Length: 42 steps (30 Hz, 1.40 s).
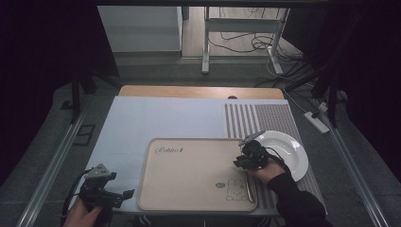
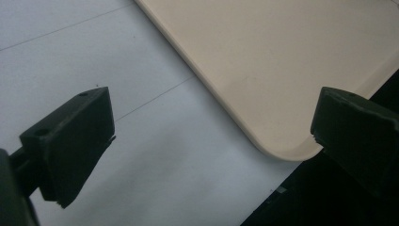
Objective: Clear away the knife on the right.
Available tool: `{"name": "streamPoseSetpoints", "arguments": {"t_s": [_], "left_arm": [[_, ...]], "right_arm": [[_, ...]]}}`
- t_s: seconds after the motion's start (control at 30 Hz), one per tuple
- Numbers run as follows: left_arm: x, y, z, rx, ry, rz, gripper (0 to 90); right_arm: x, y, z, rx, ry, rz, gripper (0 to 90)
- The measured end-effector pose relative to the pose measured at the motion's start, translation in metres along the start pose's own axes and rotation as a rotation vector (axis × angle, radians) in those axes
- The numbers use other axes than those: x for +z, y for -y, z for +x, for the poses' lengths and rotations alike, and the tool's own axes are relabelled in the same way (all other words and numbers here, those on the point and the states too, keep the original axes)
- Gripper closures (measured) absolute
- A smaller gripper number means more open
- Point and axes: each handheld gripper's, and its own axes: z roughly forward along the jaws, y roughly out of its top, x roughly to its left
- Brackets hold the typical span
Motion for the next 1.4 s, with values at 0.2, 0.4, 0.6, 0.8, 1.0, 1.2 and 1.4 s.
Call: {"name": "streamPoseSetpoints", "arguments": {"t_s": [0.2,0.4,0.6,0.8,1.0,1.2,1.4], "left_arm": [[0.0,0.0,0.0,0.0,0.0,0.0,1.1],[0.0,0.0,0.0,0.0,0.0,0.0,1.1],[0.0,0.0,0.0,-0.001,-0.001,0.002,1.1],[0.0,0.0,0.0,-0.002,-0.001,0.002,1.1],[0.0,0.0,0.0,-0.002,-0.001,0.002,1.1],[0.0,0.0,0.0,-0.001,0.0,0.002,1.0],[0.0,0.0,0.0,-0.001,0.0,0.002,1.1]], "right_arm": [[-0.005,0.001,0.002,0.005,0.011,-0.04,54.7],[-0.012,0.003,0.005,0.005,0.014,-0.062,42.5],[-0.02,0.006,0.005,0.061,0.021,-0.098,31.5],[-0.024,0.011,0.004,0.074,0.043,-0.116,21.4],[-0.027,0.015,0.005,0.068,0.042,-0.135,14.9],[-0.027,0.02,0.005,0.067,0.027,-0.149,7.4],[-0.027,0.027,0.003,0.072,0.036,-0.161,1.6]]}}
